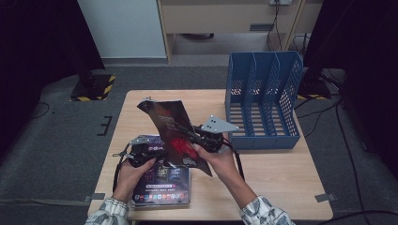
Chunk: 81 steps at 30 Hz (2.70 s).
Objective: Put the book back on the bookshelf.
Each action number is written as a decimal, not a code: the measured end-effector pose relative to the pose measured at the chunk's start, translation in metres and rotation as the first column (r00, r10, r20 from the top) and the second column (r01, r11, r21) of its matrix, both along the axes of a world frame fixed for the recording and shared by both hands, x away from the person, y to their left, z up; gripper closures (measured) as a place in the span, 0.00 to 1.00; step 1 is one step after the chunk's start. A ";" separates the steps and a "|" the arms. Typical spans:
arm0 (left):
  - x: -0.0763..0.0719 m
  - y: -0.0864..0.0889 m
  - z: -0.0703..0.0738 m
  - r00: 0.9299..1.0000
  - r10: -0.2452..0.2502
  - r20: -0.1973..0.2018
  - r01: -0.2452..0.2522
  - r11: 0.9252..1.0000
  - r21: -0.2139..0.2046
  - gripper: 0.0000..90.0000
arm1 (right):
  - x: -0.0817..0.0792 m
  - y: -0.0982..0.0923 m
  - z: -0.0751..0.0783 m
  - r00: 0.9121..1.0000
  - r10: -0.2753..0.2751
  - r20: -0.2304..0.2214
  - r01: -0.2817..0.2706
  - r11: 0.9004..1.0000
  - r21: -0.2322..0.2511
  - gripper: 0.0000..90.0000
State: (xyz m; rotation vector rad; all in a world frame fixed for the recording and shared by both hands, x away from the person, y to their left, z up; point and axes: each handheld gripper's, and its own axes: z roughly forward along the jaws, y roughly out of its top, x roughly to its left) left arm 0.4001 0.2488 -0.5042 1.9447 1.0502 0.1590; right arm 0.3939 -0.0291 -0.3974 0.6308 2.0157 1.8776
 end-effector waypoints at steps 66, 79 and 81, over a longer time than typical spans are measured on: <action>-0.014 0.018 0.027 0.968 0.138 0.209 -0.162 0.981 0.104 0.97 | 0.017 -0.017 -0.016 0.996 -0.003 -0.087 0.001 1.000 -0.019 0.84; -0.015 0.018 0.028 0.966 0.128 0.226 -0.154 0.983 0.100 0.97 | 0.017 -0.014 -0.014 0.997 0.042 -0.058 -0.044 0.998 -0.042 0.70; -0.016 0.018 0.029 0.964 0.128 0.231 -0.153 0.984 0.095 0.97 | 0.016 -0.012 -0.013 0.998 0.053 -0.043 -0.055 0.997 -0.053 0.69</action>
